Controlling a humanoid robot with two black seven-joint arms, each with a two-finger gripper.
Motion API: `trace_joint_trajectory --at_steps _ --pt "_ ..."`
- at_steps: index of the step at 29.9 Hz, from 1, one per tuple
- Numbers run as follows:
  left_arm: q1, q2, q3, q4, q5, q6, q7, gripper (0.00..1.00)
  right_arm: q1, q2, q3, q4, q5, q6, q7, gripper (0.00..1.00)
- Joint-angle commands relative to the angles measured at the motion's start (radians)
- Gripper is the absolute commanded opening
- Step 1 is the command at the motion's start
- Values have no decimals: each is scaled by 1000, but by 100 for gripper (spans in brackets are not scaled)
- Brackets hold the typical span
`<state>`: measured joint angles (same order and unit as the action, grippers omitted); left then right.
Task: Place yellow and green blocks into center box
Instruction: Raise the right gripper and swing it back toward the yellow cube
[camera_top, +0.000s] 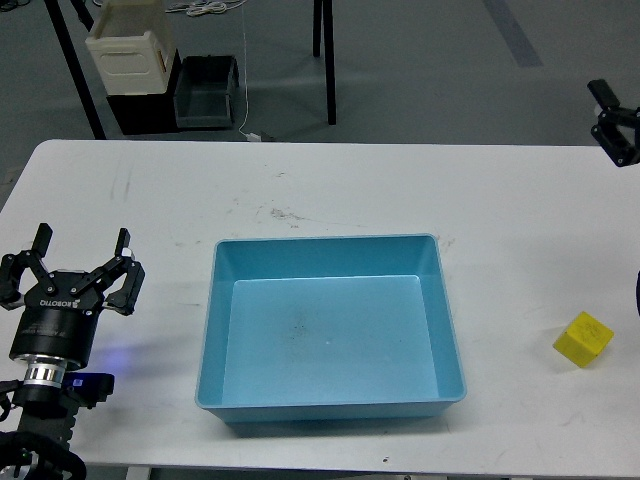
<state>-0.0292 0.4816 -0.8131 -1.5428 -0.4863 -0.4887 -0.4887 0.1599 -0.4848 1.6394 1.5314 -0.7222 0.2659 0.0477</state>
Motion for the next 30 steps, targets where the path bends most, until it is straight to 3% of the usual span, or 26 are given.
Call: trace_joint_trajectory --at_steps 1,3,5,7,8,22,30 --pt "0 -2 0 1 0 0 0 100 75 -141 -42 -34 -11 48 58 100" --pt "0 -2 0 3 0 0 0 100 128 -217 -88 -77 -34 87 163 100" --pt "0 -2 0 3 0 0 0 100 197 -311 -177 -123 -139 88 310 100" --pt "2 -2 0 4 0 0 0 100 280 -392 -275 -138 -268 92 423 100" --pt "2 -2 0 4 0 0 0 100 334 -418 -332 -139 -337 90 441 100" --pt "3 -2 0 7 0 0 0 100 788 -630 -959 -114 -893 128 441 99" --pt "-1 -23 0 32 0 0 0 100 840 -898 -1191 61 -1037 148 441 99"
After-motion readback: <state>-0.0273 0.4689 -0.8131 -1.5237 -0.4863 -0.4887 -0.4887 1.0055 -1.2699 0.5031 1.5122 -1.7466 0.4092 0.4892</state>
